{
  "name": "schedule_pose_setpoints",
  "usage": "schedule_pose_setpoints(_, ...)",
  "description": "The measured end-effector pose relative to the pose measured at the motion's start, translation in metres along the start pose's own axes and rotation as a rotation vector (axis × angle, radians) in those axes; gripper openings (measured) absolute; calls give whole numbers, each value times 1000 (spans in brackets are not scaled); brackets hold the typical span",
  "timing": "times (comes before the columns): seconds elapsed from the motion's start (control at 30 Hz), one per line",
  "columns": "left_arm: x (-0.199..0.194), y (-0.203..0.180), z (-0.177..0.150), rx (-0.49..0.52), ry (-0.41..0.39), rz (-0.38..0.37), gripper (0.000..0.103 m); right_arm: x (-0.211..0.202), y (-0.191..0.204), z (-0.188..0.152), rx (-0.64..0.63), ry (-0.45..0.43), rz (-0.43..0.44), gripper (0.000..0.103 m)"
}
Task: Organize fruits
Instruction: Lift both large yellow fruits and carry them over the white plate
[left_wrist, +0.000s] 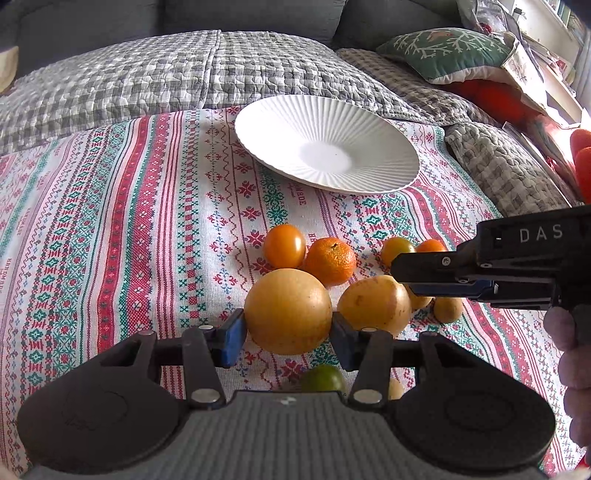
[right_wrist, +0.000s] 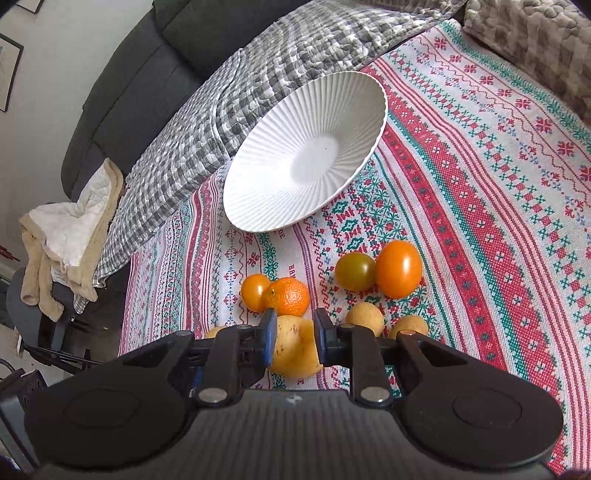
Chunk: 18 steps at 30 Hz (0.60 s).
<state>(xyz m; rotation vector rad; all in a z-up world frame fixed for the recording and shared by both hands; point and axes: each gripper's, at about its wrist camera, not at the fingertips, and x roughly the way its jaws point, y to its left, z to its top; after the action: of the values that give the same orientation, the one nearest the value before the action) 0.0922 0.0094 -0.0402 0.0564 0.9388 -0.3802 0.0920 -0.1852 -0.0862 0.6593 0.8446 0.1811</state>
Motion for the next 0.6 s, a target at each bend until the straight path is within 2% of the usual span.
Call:
schedule_pose_setpoints(0.03, 1, 1, -1, -5, 7, 4, 39, 0, 0, -1, 0, 3, -2, 27)
schedule_pose_setpoints(0.07, 2, 3, -3, -13, 15, 4, 39, 2, 1, -1, 1, 11, 4, 33)
schedule_pose_setpoints(0.1, 2, 4, -4, -18, 19, 4, 39, 3, 4, -2, 2, 19, 12, 45)
schedule_pose_setpoints(0.17, -1, 6, -5, -16, 14, 11, 39, 5, 10, -4, -15, 22, 16, 60)
schedule_pose_setpoints(0.4, -8, 8, -9, 3, 16, 60, 39, 24, 16, -9, -80, 70, -96, 56)
schedule_pose_setpoints(0.6, -7, 8, -9, 4, 19, 62, 39, 31, 21, -12, -111, 71, -98, 47)
